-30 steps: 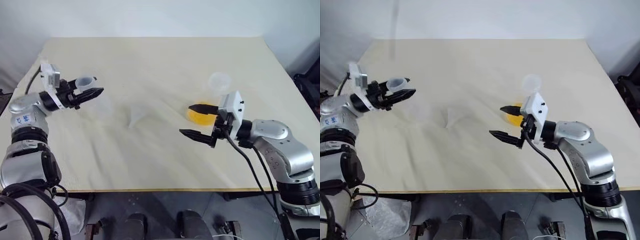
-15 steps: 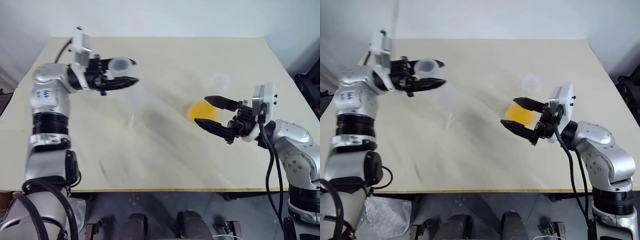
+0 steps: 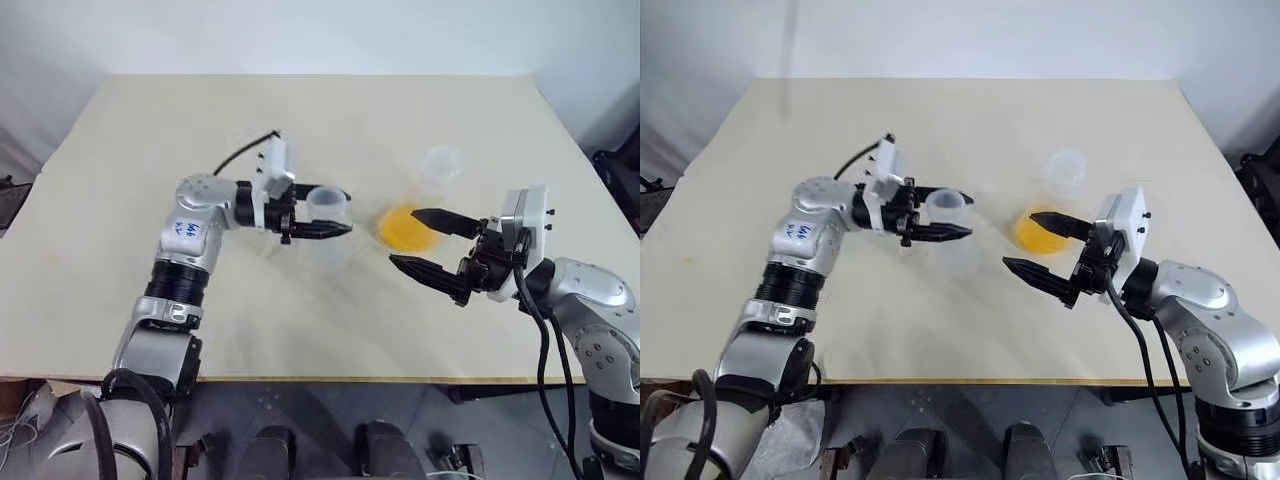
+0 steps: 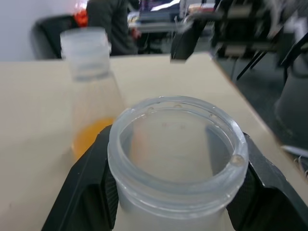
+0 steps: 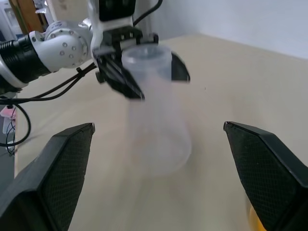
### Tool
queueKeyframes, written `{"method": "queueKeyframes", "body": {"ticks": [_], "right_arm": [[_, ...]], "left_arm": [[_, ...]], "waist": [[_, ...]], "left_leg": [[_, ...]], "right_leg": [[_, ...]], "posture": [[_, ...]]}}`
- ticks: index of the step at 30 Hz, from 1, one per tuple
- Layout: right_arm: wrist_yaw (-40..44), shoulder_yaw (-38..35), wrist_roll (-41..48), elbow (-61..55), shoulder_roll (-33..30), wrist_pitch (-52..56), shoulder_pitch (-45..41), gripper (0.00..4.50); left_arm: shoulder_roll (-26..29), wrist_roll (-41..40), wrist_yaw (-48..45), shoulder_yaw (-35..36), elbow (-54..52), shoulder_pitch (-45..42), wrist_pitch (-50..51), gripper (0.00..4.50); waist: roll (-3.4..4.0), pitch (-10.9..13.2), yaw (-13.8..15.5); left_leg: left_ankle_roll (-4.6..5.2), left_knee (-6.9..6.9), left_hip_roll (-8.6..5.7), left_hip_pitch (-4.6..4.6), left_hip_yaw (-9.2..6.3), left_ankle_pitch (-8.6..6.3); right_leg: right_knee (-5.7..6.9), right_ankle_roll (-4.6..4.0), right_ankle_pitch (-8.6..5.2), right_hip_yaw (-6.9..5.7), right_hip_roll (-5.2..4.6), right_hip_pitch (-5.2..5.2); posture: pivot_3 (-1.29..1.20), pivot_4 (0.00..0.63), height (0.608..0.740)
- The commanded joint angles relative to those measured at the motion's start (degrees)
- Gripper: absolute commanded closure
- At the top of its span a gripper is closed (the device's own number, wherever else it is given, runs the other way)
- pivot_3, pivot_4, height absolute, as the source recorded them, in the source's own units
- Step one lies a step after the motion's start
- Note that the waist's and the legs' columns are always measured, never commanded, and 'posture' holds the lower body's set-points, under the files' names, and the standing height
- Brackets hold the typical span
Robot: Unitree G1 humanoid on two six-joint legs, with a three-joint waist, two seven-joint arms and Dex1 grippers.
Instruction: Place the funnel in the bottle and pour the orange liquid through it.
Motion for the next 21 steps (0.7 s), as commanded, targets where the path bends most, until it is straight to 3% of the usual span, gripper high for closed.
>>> {"method": "queueKeyframes", "body": {"ticks": [1,12,21], "right_arm": [[-0.37,-3.38,1.56,-4.07,-1.58,-0.64,1.59,0.00],[0.69,-5.78,0.37,-6.11,-3.85,-2.18,9.68,0.00],[-0.21,-5.91,-0.07,-5.94,-4.22,-2.60,9.74,0.00]], "left_arm": [[-1.79,2.31,2.02,-0.81,3.11,-1.33,-6.05,2.15],[-6.15,3.64,5.32,0.28,13.97,-4.59,-12.97,2.15],[-5.72,3.12,1.26,-0.73,11.24,-2.68,-9.19,2.15]], "waist": [[0.00,0.00,0.47],[-0.04,0.02,0.93],[-0.04,0.02,0.81]], "left_leg": [[0.01,0.03,0.00,-0.01,0.01,0.00],[0.11,0.33,-0.10,-0.08,-0.01,-0.06],[0.11,0.33,-0.08,-0.08,-0.02,-0.06]], "right_leg": [[0.00,0.00,0.00,0.00,0.00,0.00],[0.00,0.03,0.02,-0.04,0.01,0.08],[0.00,0.03,0.02,-0.04,0.02,0.09]], "posture": [[0.00,0.150,0.740],[0.00,0.150,0.740],[0.00,0.150,0.740]]}}
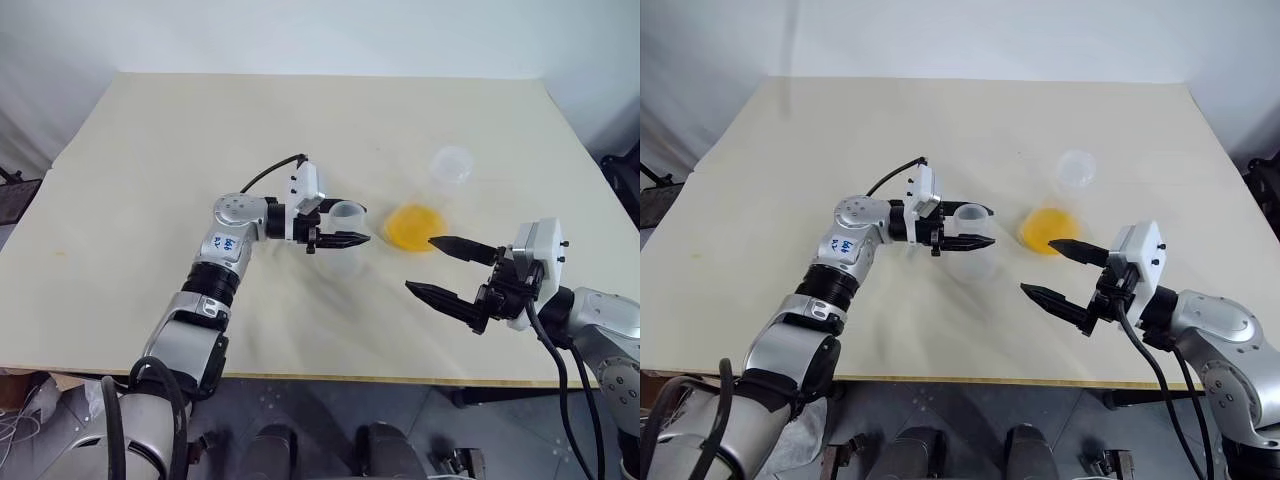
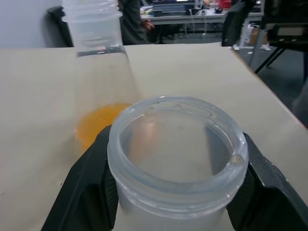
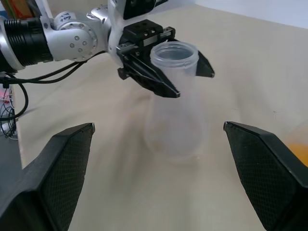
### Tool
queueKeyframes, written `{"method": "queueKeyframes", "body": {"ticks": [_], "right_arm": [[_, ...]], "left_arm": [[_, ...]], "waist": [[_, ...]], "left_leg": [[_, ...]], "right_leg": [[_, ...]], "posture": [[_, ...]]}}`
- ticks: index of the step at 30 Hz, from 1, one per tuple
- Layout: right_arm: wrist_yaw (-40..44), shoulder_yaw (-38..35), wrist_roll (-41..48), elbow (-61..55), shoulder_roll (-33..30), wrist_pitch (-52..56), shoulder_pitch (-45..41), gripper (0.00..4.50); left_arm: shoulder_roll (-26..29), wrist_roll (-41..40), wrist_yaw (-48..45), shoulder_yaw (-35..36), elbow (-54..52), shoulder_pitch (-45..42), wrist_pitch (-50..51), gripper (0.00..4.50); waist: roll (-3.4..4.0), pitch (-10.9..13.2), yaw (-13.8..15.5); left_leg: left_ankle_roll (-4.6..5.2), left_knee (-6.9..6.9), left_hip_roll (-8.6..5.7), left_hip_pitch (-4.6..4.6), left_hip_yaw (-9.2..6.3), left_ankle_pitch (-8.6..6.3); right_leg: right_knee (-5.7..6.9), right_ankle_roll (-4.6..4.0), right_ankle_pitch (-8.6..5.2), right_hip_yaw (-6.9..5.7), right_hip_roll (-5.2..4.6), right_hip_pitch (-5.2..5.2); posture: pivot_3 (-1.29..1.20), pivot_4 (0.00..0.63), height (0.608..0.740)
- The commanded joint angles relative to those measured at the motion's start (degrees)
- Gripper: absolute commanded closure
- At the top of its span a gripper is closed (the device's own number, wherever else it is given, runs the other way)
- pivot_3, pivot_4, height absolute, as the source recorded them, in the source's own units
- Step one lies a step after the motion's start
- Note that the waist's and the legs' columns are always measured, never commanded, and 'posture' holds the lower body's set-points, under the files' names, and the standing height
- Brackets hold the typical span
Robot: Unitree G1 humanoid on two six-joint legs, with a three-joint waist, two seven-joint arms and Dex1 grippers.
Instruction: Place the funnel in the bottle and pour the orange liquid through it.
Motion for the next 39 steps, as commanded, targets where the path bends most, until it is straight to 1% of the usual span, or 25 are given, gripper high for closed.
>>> {"method": "queueKeyframes", "body": {"ticks": [1,4,6,9,10,11,15,21,24,29,32,34,39], "right_arm": [[-0.15,-1.93,-0.09,-1.59,-1.04,-1.46,-0.15,0.00],[-0.15,-1.80,-0.20,-1.32,-1.15,-1.50,-0.45,0.00],[-0.12,-1.68,-0.39,-1.06,-1.14,-1.55,-0.72,0.00],[0.05,-1.53,-0.75,-0.64,-1.14,-1.68,-1.19,0.00],[0.11,-1.48,-0.85,-0.42,-1.16,-1.69,-1.43,0.00],[0.22,-1.44,-0.98,-0.17,-1.21,-1.73,-1.69,0.00],[0.79,-1.46,-1.42,0.87,-1.55,-1.87,-2.61,0.00],[1.84,-1.36,-1.82,3.14,-2.91,-2.62,-4.11,0.00],[3.01,-0.96,-2.25,4.69,-3.61,-3.01,-5.10,0.00],[5.02,0.21,-3.06,7.05,-4.23,-3.45,-7.29,0.00],[6.66,0.56,-3.37,8.13,-4.41,-3.74,-8.26,0.00],[8.17,0.84,-3.47,8.63,-4.60,-4.16,-8.60,0.00],[11.09,3.58,-6.43,8.86,-5.55,-6.24,-9.59,0.00]], "left_arm": [[0.42,0.27,-0.75,-0.27,-1.36,0.15,-0.41,2.15],[0.63,0.47,-0.49,-0.14,-1.00,-0.24,-0.18,2.15],[0.80,0.57,-0.58,-0.17,-0.89,-0.40,-0.10,1.41],[1.21,0.02,-0.56,0.36,-1.60,-0.32,1.22,0.57],[1.37,-0.21,-0.81,0.50,-1.91,-0.25,1.52,0.20],[1.60,-0.58,-1.16,0.71,-2.52,-0.12,1.83,0.02],[2.96,-2.62,-3.32,1.59,-6.22,0.66,4.09,0.02],[8.88,-5.94,-5.09,3.25,-16.41,4.13,11.31,0.02],[12.01,-6.76,-4.74,4.40,-19.07,5.90,13.69,0.02],[15.38,-8.58,-4.57,6.54,-22.39,8.80,15.55,0.02],[18.81,-9.99,-3.46,9.45,-24.84,10.99,17.28,0.02],[21.78,-11.03,-1.67,12.68,-26.42,13.45,18.22,0.02],[26.90,-11.47,6.06,20.73,-30.47,22.22,17.81,0.02]], "waist": [[0.00,0.00,0.00],[0.00,0.00,-0.02],[0.00,0.00,-0.04],[0.00,0.00,-0.05],[0.00,0.00,-0.05],[0.00,0.00,-0.05],[0.00,0.00,-0.08],[0.00,0.00,-0.27],[0.01,0.00,-0.31],[0.01,0.00,-0.18],[0.00,0.00,-0.26],[0.01,0.00,-0.35],[0.04,-0.02,-0.82]], "left_leg": [[0.00,0.00,0.00,0.00,0.00,0.00],[0.00,0.00,0.00,0.00,0.00,0.00],[0.00,0.00,0.00,0.00,0.00,0.00],[0.00,0.00,0.00,0.00,0.00,0.00],[0.00,0.00,0.00,0.00,0.00,0.00],[0.00,0.00,0.00,0.00,0.00,0.00],[0.00,0.00,0.03,0.00,-0.01,0.00],[0.00,-0.01,0.14,0.00,-0.02,0.00],[0.00,-0.02,0.14,0.00,-0.02,0.00],[0.00,0.01,0.12,0.00,-0.06,0.00],[0.00,0.02,0.12,0.00,-0.10,0.00],[0.00,0.01,0.14,0.00,-0.10,0.00],[-0.01,-0.07,0.21,0.02,-0.08,0.00]], "right_leg": [[0.00,0.00,0.00,0.00,0.00,0.00],[0.00,0.00,0.00,0.00,0.00,0.00],[-0.01,0.00,0.00,0.00,0.00,0.00],[0.00,0.00,0.00,0.00,0.01,0.00],[0.00,0.00,0.00,0.00,0.01,0.00],[0.00,0.00,0.00,0.00,0.01,0.00],[0.00,0.00,0.00,0.00,0.00,0.00],[0.00,0.00,0.00,0.01,0.03,0.00],[0.00,0.00,0.00,0.01,0.03,-0.01],[-0.01,0.00,0.00,0.01,-0.01,0.01],[-0.02,0.00,0.00,0.00,0.00,0.03],[-0.02,0.00,0.00,0.01,0.00,0.02],[-0.02,-0.01,0.00,0.05,0.04,-0.03]], "posture": [[0.00,0.150,0.740],[0.00,0.150,0.740],[0.00,0.150,0.740],[0.00,0.150,0.740],[0.00,0.150,0.740],[0.00,0.150,0.740],[0.00,0.150,0.740],[0.00,0.150,0.740],[0.00,0.150,0.740],[0.00,0.150,0.740],[0.00,0.150,0.740],[0.00,0.150,0.740],[0.00,0.150,0.740]]}}
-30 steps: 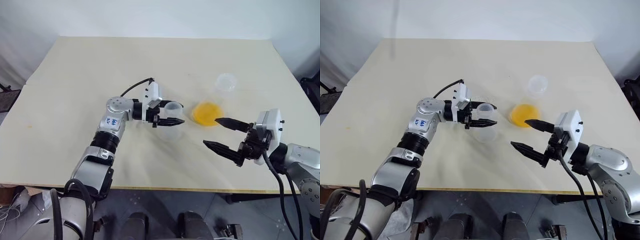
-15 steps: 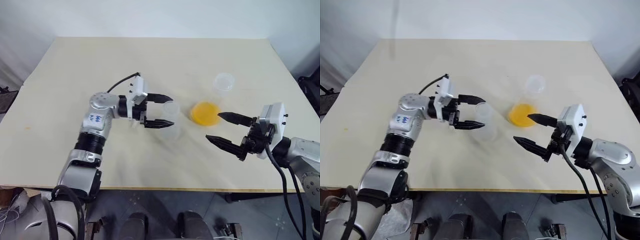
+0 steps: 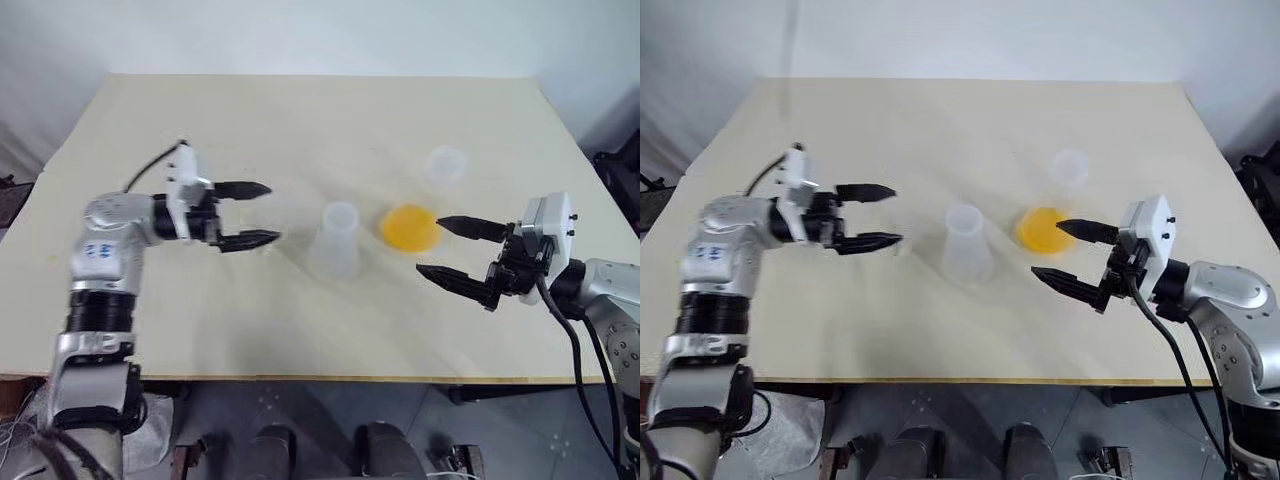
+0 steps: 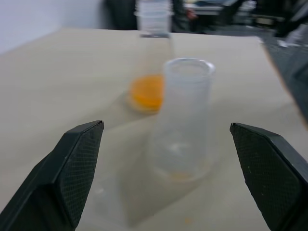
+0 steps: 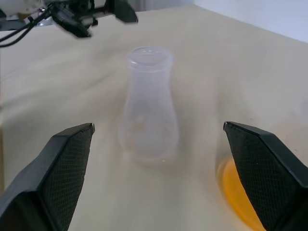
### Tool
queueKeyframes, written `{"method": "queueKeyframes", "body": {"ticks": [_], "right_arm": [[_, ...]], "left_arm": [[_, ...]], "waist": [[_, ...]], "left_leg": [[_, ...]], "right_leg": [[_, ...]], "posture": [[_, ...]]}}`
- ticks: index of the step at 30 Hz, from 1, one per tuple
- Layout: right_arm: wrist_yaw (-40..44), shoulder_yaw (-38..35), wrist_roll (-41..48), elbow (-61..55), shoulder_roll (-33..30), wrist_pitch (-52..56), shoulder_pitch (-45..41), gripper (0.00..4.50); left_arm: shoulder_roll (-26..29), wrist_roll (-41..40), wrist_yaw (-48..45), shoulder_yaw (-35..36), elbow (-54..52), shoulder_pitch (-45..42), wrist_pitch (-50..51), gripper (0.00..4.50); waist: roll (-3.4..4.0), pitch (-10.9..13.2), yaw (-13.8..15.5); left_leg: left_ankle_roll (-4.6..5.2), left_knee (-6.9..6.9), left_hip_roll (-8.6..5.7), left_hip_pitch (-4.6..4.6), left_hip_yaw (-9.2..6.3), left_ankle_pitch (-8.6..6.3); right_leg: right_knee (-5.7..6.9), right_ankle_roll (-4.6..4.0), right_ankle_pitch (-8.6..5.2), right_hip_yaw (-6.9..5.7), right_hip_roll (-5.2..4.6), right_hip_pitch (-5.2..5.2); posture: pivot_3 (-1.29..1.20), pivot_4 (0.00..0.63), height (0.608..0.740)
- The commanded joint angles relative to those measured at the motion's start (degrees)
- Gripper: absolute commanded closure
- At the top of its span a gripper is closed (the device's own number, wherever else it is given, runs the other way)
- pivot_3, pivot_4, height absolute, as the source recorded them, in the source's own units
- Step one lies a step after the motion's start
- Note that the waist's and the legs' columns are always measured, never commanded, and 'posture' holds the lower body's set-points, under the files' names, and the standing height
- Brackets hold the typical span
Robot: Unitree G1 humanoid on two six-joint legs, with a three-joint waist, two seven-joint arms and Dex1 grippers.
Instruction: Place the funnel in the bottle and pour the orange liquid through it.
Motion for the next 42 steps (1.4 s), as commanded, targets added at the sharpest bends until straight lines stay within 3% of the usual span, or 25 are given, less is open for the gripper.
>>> {"method": "queueKeyframes", "body": {"ticks": [1,4,9,11,17,21,25,31,42], "right_arm": [[0.93,1.24,-1.59,-0.75,-1.13,-1.72,-2.05,0.00],[-1.21,2.59,-0.73,-2.59,-0.14,0.24,-4.72,0.00],[-5.51,5.25,1.40,-7.80,1.18,5.04,-5.94,0.00],[-6.32,5.60,2.90,-9.34,1.41,6.92,-6.11,0.00],[-7.05,6.21,4.47,-11.32,1.71,8.27,-5.94,0.00],[-7.57,6.47,4.86,-11.88,2.18,8.13,-5.99,0.00],[-8.47,6.91,4.20,-12.63,2.79,7.57,-5.43,0.00],[-10.94,6.28,4.22,-15.72,3.16,7.40,-2.68,0.00],[-16.31,6.02,3.70,-21.32,4.55,6.83,2.65,0.00]], "left_arm": [[2.44,-0.95,6.54,6.67,-4.39,5.87,-0.22,0.02],[3.43,-1.28,11.82,11.62,-7.37,13.32,0.63,0.02],[3.06,-1.28,16.02,13.70,-11.02,21.23,1.47,0.02],[3.31,-1.92,16.76,13.80,-12.53,22.73,2.54,0.02],[3.96,-2.83,17.39,12.80,-14.79,23.11,4.26,0.02],[3.10,-1.97,17.52,7.56,-15.20,19.33,6.19,0.02],[1.72,2.63,20.89,-3.91,-13.59,10.00,15.59,0.02],[2.18,6.39,20.95,-12.63,-10.36,-0.52,23.85,0.02],[-0.94,18.97,18.20,-30.09,8.27,-20.52,32.93,0.02]], "waist": [[0.00,0.00,0.09],[0.00,0.01,0.11],[0.00,0.01,1.08],[0.00,0.01,1.36],[0.00,0.01,1.69],[-0.01,0.01,1.87],[-0.01,0.01,2.10],[-0.03,0.02,1.00],[-0.08,0.05,0.59]], "left_leg": [[0.00,0.00,-0.01,0.00,-0.01,0.00],[-0.01,0.01,-0.03,0.00,-0.02,-0.01],[-0.01,0.11,-0.15,-0.01,-0.25,-0.02],[0.01,0.12,-0.26,-0.01,-0.29,-0.03],[0.01,0.12,-0.29,-0.01,-0.30,-0.03],[0.02,0.12,-0.31,0.00,-0.28,-0.03],[0.07,0.18,-0.41,-0.01,-0.37,-0.02],[0.13,0.03,-0.39,-0.01,-0.18,-0.05],[0.12,0.04,-0.33,-0.01,-0.09,-0.05]], "right_leg": [[0.00,0.00,0.00,0.00,-0.01,0.00],[-0.01,0.00,0.00,0.04,-0.08,-0.01],[-0.14,0.00,0.00,0.02,-0.29,0.08],[-0.18,0.00,0.00,0.03,-0.71,0.09],[-0.23,0.00,0.00,-0.10,-0.69,0.17],[-0.23,0.00,0.00,-0.18,-0.60,0.18],[-0.19,0.02,0.01,-0.20,-0.50,0.29],[-0.10,0.07,0.04,-0.20,-0.41,0.20],[-0.10,0.07,0.04,-0.14,-0.27,0.14]], "posture": [[0.00,0.150,0.740],[0.00,0.150,0.740],[0.00,0.150,0.740],[0.00,0.150,0.740],[0.00,0.150,0.740],[0.00,0.150,0.740],[0.00,0.150,0.740],[0.00,0.150,0.740],[0.00,0.150,0.740]]}}
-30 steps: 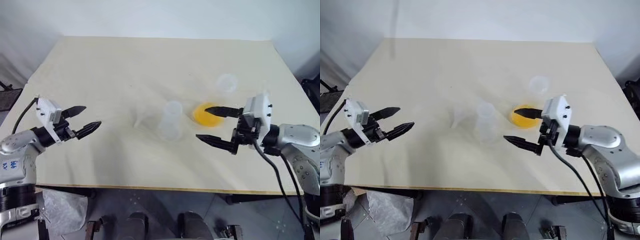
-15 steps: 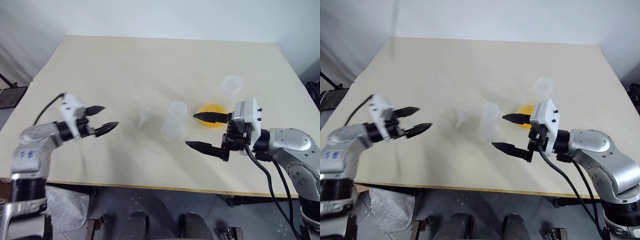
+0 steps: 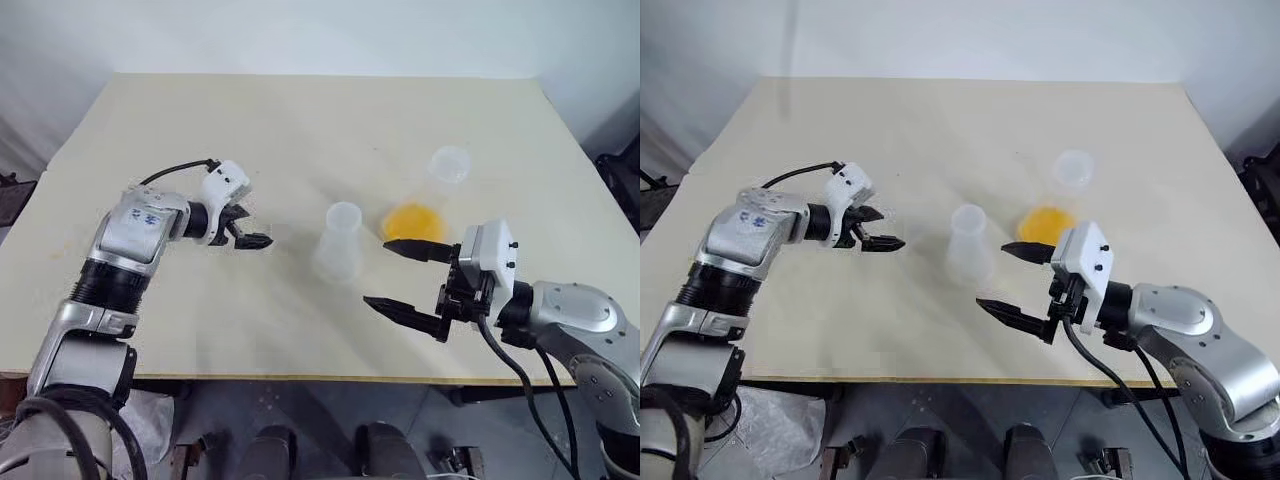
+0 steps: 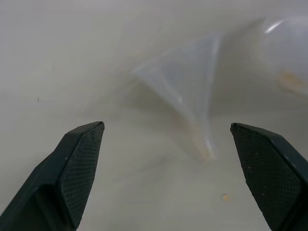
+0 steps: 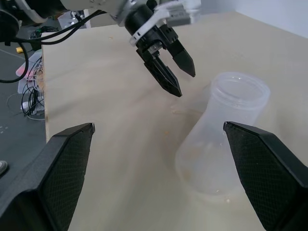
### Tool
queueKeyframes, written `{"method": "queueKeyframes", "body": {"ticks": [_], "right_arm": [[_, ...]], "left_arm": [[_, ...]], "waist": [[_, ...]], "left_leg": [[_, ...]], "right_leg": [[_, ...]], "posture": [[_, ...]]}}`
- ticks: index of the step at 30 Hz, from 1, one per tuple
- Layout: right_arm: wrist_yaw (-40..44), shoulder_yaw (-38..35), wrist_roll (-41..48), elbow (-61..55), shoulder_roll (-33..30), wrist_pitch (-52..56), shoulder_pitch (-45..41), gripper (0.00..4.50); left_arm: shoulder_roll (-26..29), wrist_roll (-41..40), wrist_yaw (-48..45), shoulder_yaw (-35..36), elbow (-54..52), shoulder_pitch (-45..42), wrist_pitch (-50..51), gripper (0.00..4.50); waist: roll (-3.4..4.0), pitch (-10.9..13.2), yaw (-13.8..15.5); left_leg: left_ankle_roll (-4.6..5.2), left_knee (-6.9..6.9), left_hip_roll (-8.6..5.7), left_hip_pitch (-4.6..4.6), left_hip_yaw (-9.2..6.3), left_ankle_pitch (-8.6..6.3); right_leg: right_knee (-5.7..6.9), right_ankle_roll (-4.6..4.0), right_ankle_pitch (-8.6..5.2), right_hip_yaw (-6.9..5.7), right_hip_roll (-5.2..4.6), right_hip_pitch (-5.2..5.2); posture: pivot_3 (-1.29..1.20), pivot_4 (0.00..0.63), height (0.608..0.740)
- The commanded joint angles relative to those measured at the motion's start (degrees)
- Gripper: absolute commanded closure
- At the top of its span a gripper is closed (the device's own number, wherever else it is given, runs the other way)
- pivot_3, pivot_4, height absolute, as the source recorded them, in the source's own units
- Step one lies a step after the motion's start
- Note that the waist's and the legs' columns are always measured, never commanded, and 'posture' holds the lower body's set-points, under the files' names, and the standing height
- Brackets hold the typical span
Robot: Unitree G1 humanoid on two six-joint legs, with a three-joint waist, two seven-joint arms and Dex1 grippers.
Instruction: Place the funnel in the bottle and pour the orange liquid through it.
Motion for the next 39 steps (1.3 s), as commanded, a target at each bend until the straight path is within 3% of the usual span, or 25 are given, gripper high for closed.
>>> {"method": "queueKeyframes", "body": {"ticks": [1,16,19,31,39], "right_arm": [[-1.50,-0.64,-0.19,-3.18,0.53,-1.35,0.34,0.00],[-2.61,0.68,-1.64,-3.25,0.82,-2.46,0.75,0.00],[-2.60,0.42,-1.68,-3.28,0.70,-2.29,0.83,0.00],[-1.64,-0.84,-1.71,-2.15,-0.85,-2.14,0.88,0.00],[1.20,-1.94,-3.08,1.90,-2.83,-3.61,-0.02,0.00]], "left_arm": [[-1.43,3.33,-2.05,-3.25,4.33,-4.66,0.47,0.02],[-9.95,9.95,-4.79,-6.75,21.36,-13.01,-4.81,0.02],[-11.84,11.16,-2.86,-5.87,25.49,-14.43,-6.20,0.59],[-13.93,12.27,-2.52,-2.25,30.91,-16.87,-7.84,4.29],[-11.89,9.54,-2.02,4.37,29.14,-16.87,-9.09,4.30]], "waist": [[-0.01,0.01,0.00],[-0.04,0.03,0.04],[-0.04,0.03,0.27],[-0.05,0.03,0.38],[-0.05,0.03,0.12]], "left_leg": [[0.00,0.01,-0.01,-0.01,0.00,0.00],[0.00,0.03,0.00,-0.06,0.03,0.00],[0.00,0.07,-0.01,-0.08,0.03,0.00],[0.02,0.28,-0.05,-0.45,-0.04,0.00],[0.02,0.30,-0.05,-0.50,-0.04,0.00]], "right_leg": [[-0.01,0.00,0.00,0.01,0.00,0.00],[0.01,0.02,0.01,0.01,0.00,-0.09],[0.01,0.03,0.01,0.01,-0.01,-0.09],[0.08,0.09,0.05,-0.03,-0.02,-0.35],[0.08,0.09,0.05,-0.05,-0.01,-0.38]], "posture": [[0.00,0.150,0.740],[0.00,0.150,0.740],[0.00,0.150,0.740],[0.00,0.150,0.740],[0.00,0.150,0.740]]}}
